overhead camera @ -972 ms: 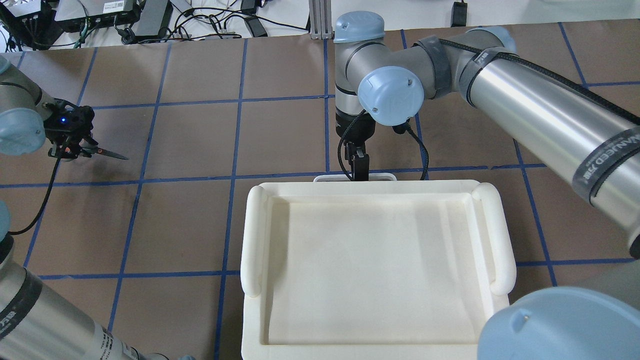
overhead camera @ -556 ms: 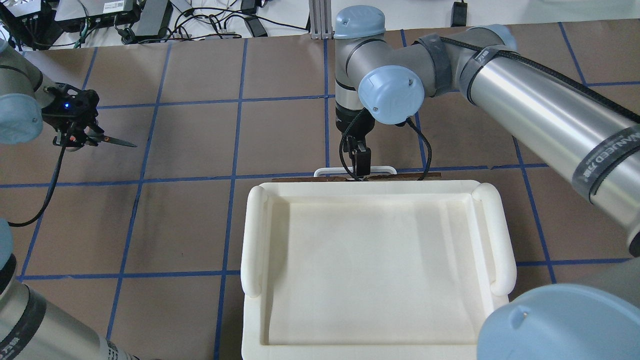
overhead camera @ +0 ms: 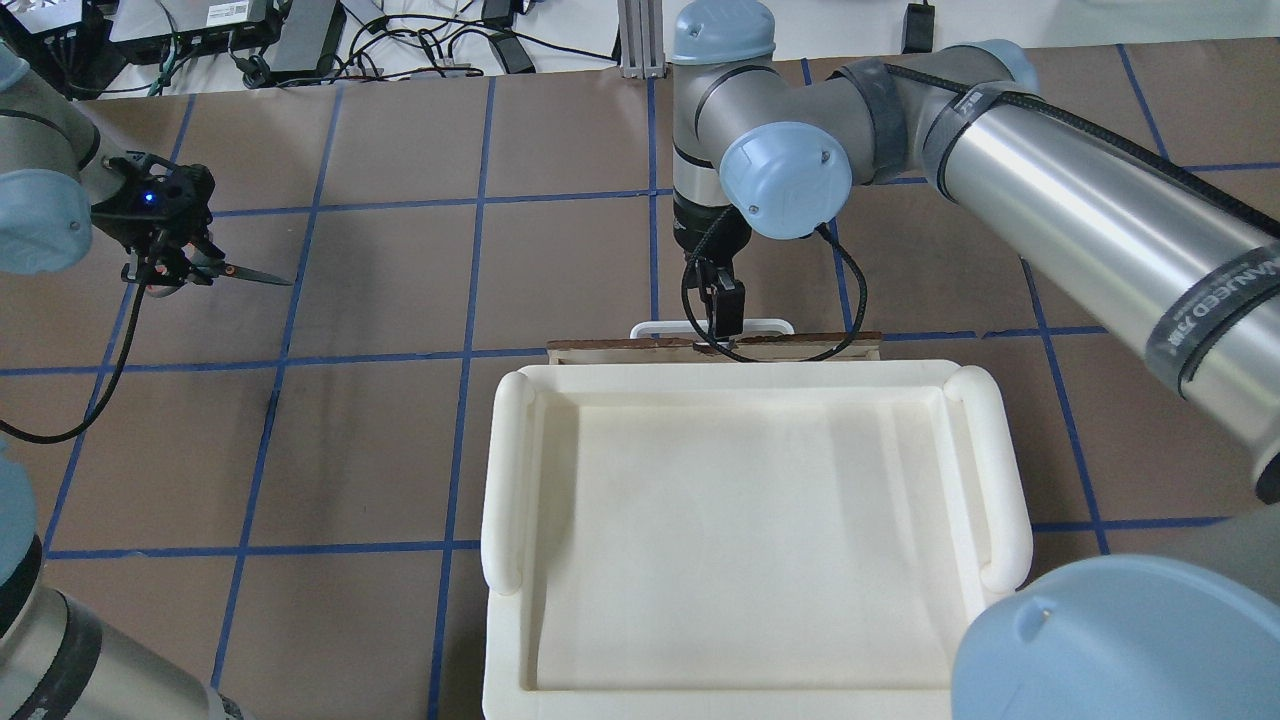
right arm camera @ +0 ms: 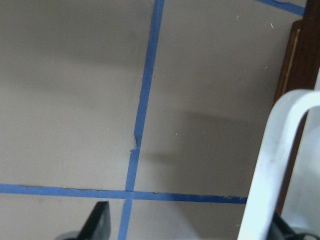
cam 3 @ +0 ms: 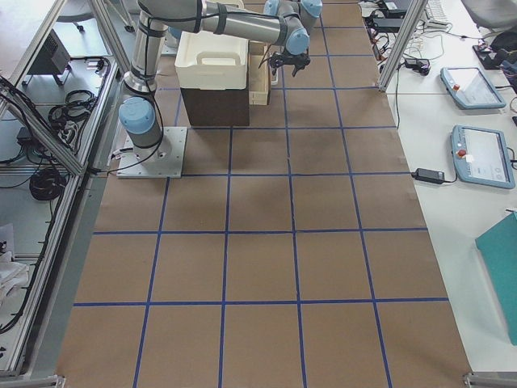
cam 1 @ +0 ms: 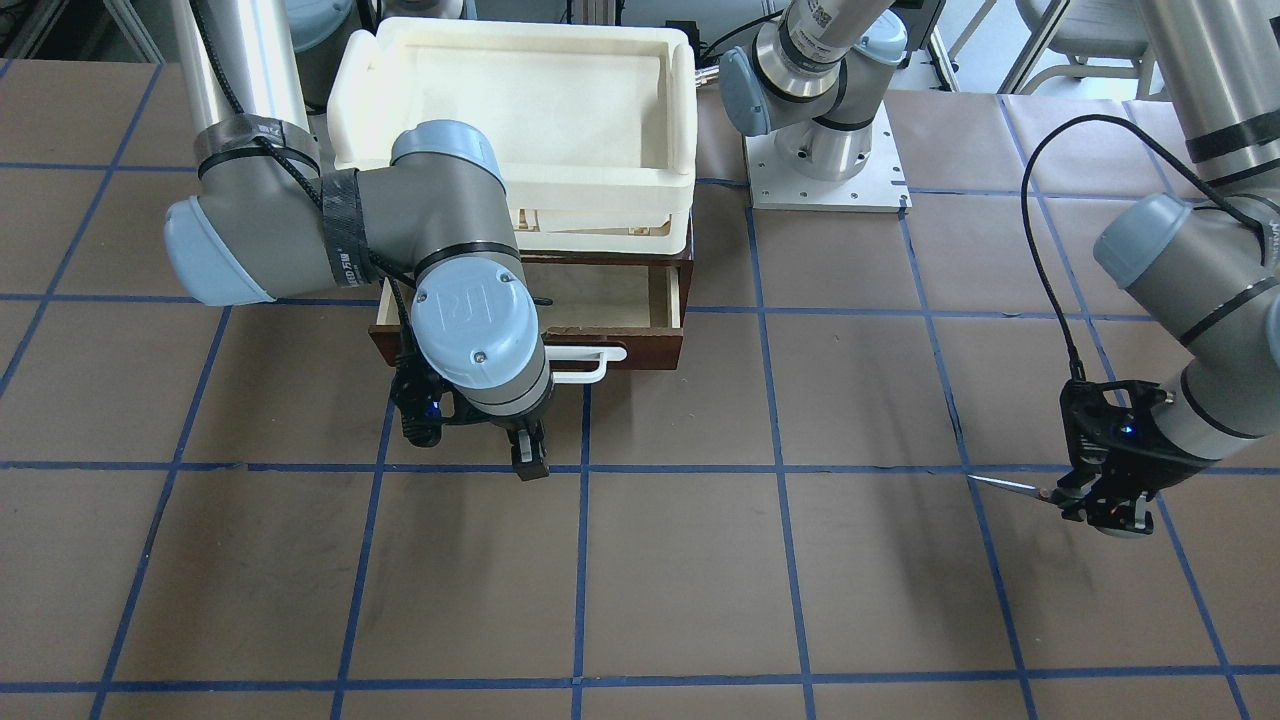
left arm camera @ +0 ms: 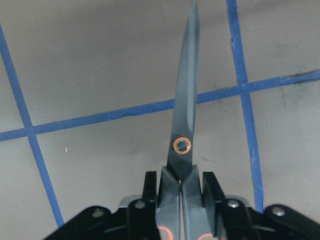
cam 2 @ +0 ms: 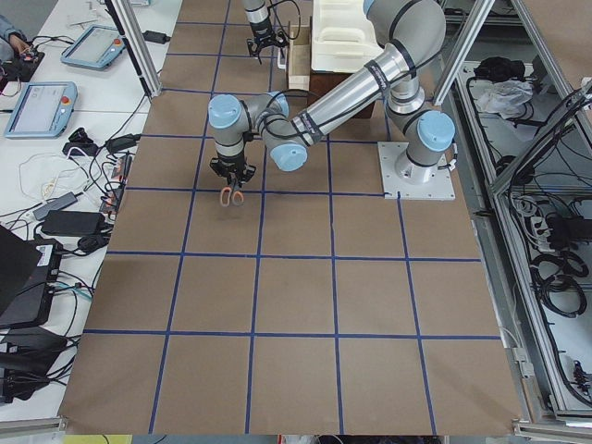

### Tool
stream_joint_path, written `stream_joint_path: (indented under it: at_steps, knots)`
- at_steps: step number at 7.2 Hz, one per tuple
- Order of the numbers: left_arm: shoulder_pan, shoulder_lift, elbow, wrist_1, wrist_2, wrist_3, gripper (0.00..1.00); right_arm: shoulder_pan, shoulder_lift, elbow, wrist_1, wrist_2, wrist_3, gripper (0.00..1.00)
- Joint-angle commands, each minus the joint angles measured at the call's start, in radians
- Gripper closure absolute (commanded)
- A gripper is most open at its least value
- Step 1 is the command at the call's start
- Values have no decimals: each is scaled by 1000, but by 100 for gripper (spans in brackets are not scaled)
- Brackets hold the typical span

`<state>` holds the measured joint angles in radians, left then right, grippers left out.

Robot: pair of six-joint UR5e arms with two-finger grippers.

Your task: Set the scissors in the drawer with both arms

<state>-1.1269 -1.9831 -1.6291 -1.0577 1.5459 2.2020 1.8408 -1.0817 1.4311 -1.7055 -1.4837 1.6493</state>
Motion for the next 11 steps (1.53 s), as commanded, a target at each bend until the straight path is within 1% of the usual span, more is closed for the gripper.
stream_joint_path:
  at_steps: [1, 3, 5, 8, 10, 11]
  knots:
    - [-13, 7, 0, -17, 2, -30, 100, -5, 25, -40, -2, 0, -2, 0]
    - [-88, 39, 0, -31, 14, -123, 100, -17, 45, -72, -2, 0, -13, 0]
    - [-131, 90, 0, -120, 20, -244, 100, -40, 46, -83, -8, 2, -55, 0]
    - [-232, 159, 0, -246, 22, -430, 100, -46, 92, -135, -14, 2, -57, 0]
    - [-275, 178, 0, -260, 55, -470, 100, -46, 95, -149, -14, 3, -66, 0]
    - [-301, 188, 0, -272, 57, -514, 100, -48, 95, -150, -14, 3, -68, 0]
